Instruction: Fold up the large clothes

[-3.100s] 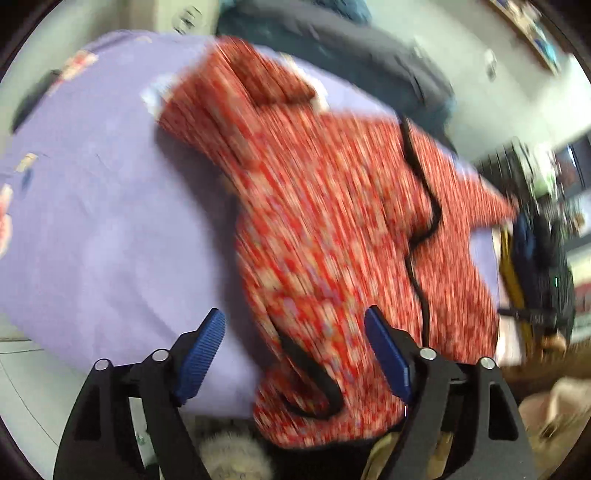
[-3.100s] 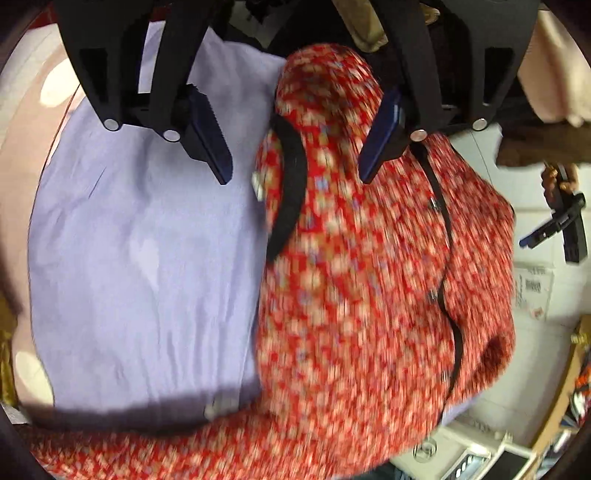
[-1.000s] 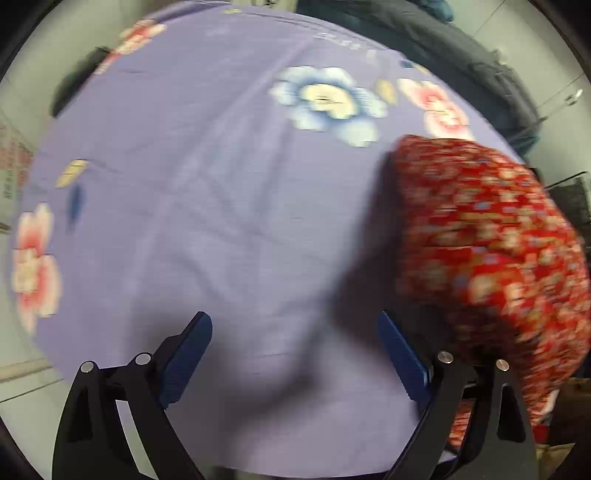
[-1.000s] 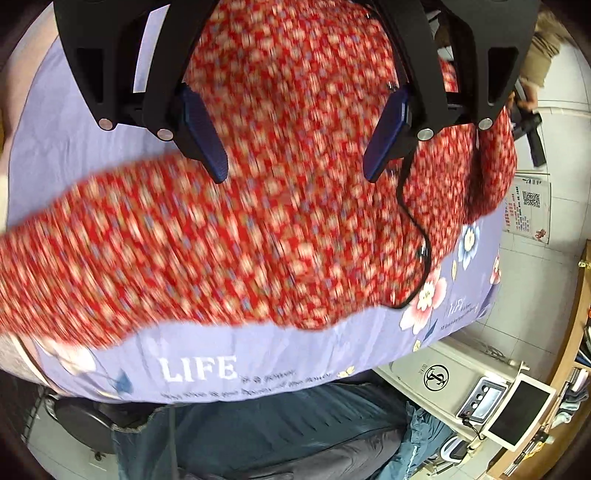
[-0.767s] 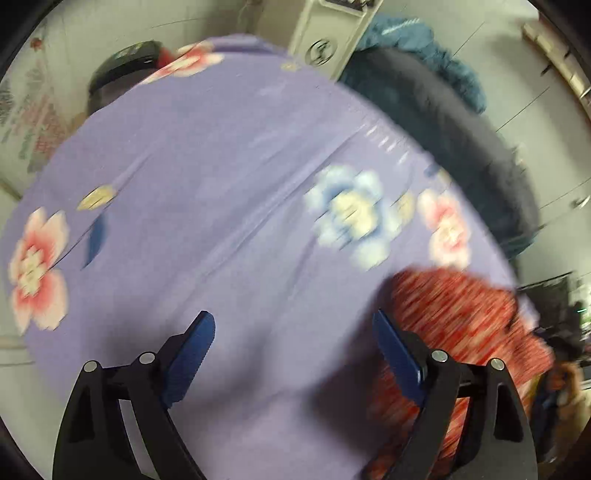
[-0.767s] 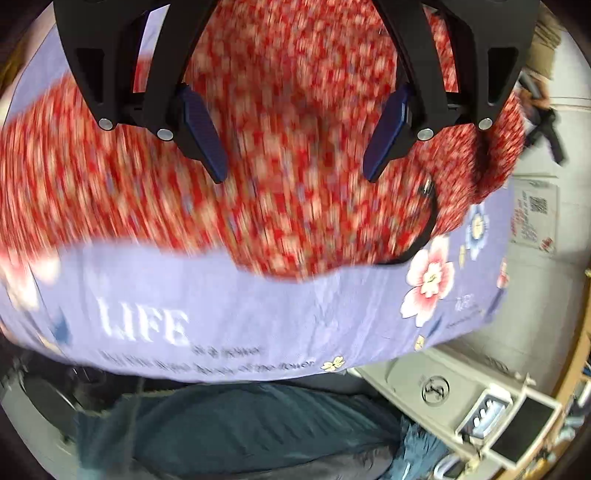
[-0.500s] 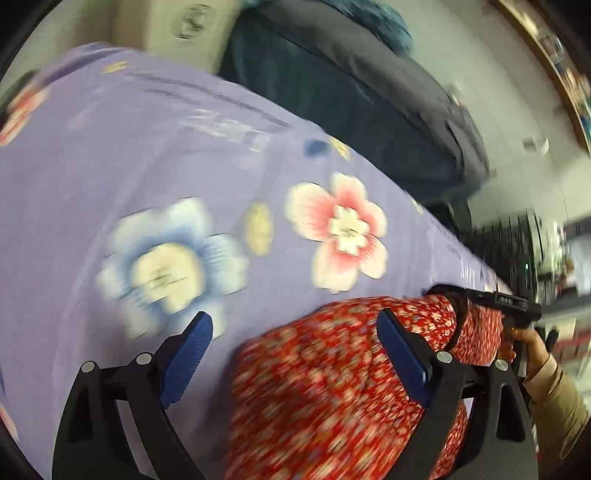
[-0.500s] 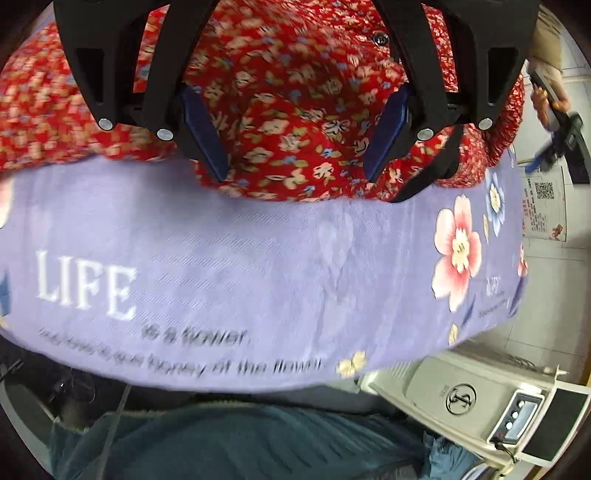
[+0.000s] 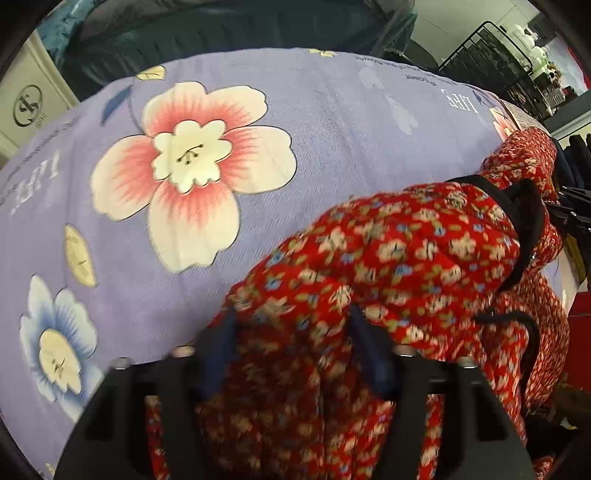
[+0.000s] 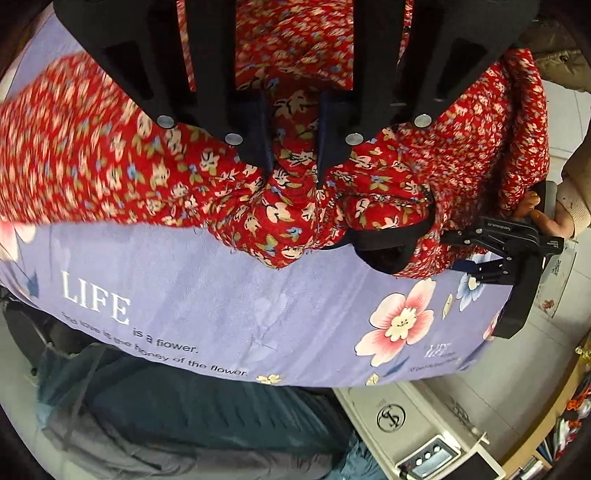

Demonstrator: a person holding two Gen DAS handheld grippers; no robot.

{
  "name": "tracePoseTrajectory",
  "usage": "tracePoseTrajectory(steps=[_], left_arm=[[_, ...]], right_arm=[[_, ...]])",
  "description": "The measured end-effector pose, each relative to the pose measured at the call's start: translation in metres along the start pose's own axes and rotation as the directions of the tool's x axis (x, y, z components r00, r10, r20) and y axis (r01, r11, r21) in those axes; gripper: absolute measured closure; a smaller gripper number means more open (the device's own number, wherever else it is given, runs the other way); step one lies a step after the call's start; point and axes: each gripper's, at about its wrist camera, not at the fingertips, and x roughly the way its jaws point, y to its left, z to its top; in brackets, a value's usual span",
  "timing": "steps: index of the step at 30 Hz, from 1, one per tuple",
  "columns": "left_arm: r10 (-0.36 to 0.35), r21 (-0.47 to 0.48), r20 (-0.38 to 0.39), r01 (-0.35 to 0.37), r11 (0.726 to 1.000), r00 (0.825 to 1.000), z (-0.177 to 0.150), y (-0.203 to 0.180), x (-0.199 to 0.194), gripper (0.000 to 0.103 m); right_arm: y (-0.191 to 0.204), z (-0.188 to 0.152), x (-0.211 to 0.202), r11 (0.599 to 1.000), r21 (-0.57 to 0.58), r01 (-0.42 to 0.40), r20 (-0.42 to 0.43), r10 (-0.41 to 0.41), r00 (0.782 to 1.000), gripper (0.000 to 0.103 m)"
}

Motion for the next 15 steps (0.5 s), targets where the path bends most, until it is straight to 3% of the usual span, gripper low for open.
tracePoseTrajectory(steps=[3,7,9,13,14,15], left_arm=[[-0.058,0.005,0.053,0.058,0.998,0.997,-0.034,-0.011,-0.036,0.083],[-0.051,0.093,0.141,0.038,0.995,0.989,-0.059,-0.039,-0.083,0.086],[-0.043,0.087,0.219,0.024,0.996,0.975,-0.054,-0.047,-0.11,0.087],[-0.002,0.0,0.414,0.002,1.0,0.91,-0.021,-0.042,-0.151,0.087],[0.012,-0.007,0.419,-0.009,1.0,0.908,-0.002,-0.042,-0.145,0.086],[0.047,-0.039,0.388,-0.034,0.999,0.921,0.015,-0.039,-0.134,0.084]], right_arm=[[0.005,-0.014,-0.027,0.999,0.044,0.029,0.074,-0.033,0.997,0.084],[0.015,-0.014,-0.073,0.996,0.048,0.078,0.176,-0.085,0.981,0.088],[0.021,-0.01,-0.099,0.992,0.018,0.128,0.24,-0.128,0.962,0.089],[0.016,0.013,-0.12,0.975,-0.022,0.219,0.317,-0.201,0.927,0.089],[0.011,0.022,-0.116,0.977,-0.01,0.214,0.315,-0.2,0.928,0.088],[0.001,0.035,-0.109,0.979,0.01,0.202,0.305,-0.195,0.932,0.076]])
